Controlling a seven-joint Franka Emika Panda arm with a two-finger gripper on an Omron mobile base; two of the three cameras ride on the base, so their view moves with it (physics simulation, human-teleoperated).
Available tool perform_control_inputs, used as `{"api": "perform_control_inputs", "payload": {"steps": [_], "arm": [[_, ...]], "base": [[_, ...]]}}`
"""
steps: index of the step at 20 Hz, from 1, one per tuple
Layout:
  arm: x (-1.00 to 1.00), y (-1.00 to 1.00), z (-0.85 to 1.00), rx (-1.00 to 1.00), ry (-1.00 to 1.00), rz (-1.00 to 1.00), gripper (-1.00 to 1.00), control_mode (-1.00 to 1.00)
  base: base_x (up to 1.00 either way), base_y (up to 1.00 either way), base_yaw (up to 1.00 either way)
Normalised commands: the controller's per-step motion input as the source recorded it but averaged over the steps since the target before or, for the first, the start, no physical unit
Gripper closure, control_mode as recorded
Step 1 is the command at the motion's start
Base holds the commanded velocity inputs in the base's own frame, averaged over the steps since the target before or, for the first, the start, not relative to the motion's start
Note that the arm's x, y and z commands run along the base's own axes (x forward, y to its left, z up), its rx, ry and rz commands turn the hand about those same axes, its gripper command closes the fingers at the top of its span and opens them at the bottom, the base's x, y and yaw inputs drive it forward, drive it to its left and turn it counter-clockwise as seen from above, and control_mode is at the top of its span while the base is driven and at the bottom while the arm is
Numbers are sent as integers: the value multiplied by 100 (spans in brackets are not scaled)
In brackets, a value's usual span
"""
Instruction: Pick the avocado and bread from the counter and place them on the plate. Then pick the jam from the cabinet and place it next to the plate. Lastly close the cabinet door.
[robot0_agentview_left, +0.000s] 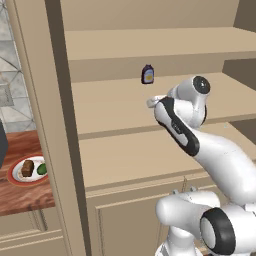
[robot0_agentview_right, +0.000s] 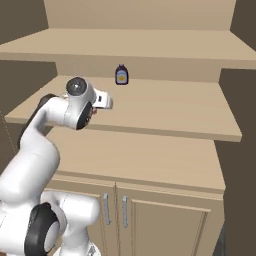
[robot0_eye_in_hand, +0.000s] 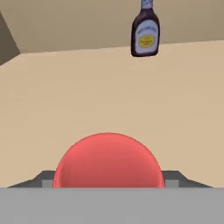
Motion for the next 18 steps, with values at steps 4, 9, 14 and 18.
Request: {"api": "perform_control_inputs", "payload": {"steps": [4,9,14,18], "arm": [[-87,-19,36,9,-19,-2,100,-100],[-83,-1,33,0,-3,-4,100,-100],[-73,0,18,-1,5,-6,100,-100],[-55,0,10,-8,11,-9,100,-100]], "base": [[0,0,0],[0,0,0],[0,0,0],[0,0,0]]}}
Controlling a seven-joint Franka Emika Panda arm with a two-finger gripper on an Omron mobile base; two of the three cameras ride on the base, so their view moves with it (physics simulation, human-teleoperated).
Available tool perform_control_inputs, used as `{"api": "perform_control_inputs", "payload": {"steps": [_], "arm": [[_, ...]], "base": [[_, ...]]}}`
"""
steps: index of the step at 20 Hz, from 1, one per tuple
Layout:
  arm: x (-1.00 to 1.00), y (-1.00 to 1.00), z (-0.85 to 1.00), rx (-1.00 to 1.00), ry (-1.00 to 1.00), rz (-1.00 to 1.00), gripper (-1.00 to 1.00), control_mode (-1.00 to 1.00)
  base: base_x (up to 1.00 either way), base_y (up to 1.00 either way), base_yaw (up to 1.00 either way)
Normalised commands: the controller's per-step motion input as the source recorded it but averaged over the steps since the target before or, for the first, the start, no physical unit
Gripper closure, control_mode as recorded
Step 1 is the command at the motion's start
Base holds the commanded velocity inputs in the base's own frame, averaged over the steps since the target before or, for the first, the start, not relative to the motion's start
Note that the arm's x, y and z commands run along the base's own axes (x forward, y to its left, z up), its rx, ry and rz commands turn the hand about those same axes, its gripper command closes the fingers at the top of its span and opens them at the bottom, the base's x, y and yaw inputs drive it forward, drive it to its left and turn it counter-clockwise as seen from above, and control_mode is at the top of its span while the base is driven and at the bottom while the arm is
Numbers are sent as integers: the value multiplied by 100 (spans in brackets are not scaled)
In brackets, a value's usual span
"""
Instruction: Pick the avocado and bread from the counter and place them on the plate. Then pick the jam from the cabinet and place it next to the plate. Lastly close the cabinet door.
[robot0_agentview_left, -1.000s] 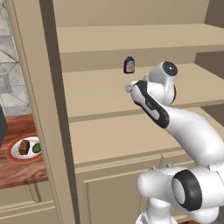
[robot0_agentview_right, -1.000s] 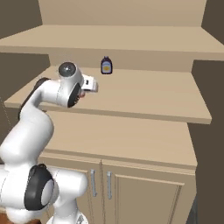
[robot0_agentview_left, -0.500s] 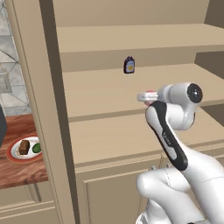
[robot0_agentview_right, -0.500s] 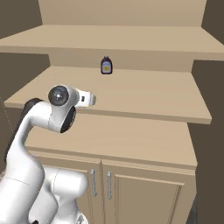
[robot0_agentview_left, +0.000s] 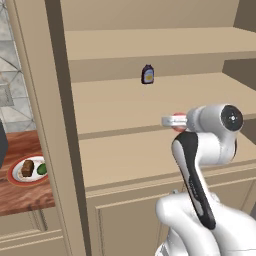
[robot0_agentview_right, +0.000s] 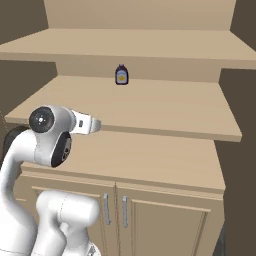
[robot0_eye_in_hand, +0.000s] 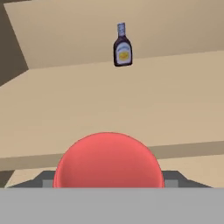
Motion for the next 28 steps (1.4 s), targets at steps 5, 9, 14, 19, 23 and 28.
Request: {"api": "perform_control_inputs", "payload": {"steps": [5,9,14,19,23,28], "arm": [[-27,0,0,-7,9,-12,100,-100],[0,0,0,-3,1,-9,100,-100],[0,0,0,-1,1,-6,100,-100],[-1,-4,0,0,0,-3,100,100],[0,0,0,0,0,0,100,100],[0,0,0,0,0,0,100,100]], "base": [[0,0,0],[0,0,0],[0,0,0],[-2,-4,0],[-27,-41,0],[-36,-50,0]]}}
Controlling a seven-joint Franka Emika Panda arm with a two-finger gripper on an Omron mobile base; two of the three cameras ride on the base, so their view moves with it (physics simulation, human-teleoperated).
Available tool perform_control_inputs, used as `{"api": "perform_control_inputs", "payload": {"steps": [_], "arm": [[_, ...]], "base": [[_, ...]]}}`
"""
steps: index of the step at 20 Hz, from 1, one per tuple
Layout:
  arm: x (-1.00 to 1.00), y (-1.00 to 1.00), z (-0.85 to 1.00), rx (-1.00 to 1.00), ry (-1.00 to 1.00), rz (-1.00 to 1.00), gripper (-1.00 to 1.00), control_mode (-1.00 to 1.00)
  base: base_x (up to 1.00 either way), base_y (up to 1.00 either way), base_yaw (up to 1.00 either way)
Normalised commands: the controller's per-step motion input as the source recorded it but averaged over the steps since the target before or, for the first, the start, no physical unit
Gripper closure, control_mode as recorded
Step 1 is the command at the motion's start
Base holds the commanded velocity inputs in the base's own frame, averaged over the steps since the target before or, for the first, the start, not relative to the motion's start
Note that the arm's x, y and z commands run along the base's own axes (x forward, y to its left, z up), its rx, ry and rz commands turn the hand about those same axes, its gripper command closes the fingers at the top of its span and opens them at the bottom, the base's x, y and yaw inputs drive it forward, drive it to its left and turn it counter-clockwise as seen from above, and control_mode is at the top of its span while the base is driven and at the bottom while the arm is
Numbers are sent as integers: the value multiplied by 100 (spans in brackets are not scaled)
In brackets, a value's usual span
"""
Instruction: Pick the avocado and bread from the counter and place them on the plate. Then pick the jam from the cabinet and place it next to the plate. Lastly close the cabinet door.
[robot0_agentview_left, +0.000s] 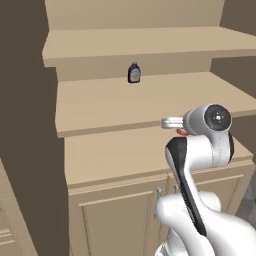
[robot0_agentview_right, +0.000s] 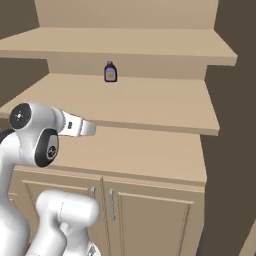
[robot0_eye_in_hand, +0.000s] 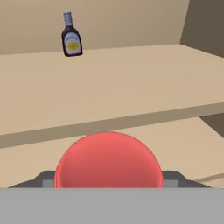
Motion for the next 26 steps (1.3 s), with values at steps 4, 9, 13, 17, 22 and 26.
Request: {"api": "perform_control_inputs", "payload": {"steps": [4,9,13,17,22,26], "arm": [[0,0,0,0,0,0,100,100],[0,0,0,0,0,0,100,100],[0,0,0,0,0,0,100,100],[0,0,0,0,0,0,100,100],[0,0,0,0,0,0,100,100],[0,0,0,0,0,0,100,100]], "base": [[-47,-38,0],[-64,-18,0],[-68,-1,0],[-66,0,0],[-64,0,0],[-59,0,0]]}}
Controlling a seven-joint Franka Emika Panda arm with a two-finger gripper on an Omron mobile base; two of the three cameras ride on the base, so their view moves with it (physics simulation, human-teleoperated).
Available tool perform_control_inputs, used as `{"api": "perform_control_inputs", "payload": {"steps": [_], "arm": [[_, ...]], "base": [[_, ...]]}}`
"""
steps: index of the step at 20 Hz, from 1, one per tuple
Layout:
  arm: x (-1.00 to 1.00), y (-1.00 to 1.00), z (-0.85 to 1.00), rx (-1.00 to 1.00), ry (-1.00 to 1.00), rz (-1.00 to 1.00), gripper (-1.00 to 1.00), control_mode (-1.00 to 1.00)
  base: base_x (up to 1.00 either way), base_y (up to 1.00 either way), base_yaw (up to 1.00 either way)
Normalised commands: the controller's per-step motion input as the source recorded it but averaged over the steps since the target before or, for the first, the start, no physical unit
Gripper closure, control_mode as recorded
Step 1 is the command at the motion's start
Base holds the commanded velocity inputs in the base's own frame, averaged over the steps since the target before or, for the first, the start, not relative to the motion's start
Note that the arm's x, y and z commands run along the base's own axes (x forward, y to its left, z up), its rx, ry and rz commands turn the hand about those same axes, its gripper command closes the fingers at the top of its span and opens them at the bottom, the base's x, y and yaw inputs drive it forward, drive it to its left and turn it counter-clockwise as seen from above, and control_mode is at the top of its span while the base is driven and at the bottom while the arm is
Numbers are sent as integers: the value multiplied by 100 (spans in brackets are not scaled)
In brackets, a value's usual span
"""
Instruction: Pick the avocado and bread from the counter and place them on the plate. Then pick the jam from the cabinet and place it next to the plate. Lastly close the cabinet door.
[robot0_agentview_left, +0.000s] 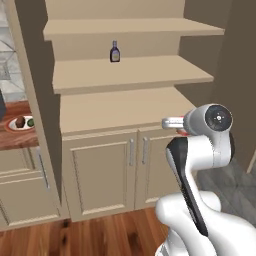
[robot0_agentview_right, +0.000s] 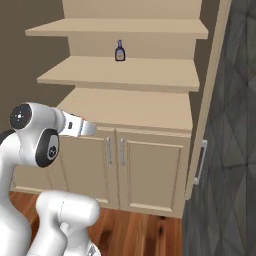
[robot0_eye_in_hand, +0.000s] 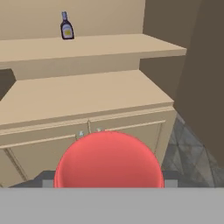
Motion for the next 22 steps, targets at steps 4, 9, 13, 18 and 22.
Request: {"api": "perform_control_inputs", "payload": {"steps": [4,9,13,18,22], "arm": [[0,0,0,0,0,0,100,100],[0,0,0,0,0,0,100,100],[0,0,0,0,0,0,100,100],[0,0,0,0,0,0,100,100],[0,0,0,0,0,0,100,100]], "base": [[-50,3,0],[-46,20,0],[-46,29,-1],[-41,38,-3],[-34,45,-4]]}}
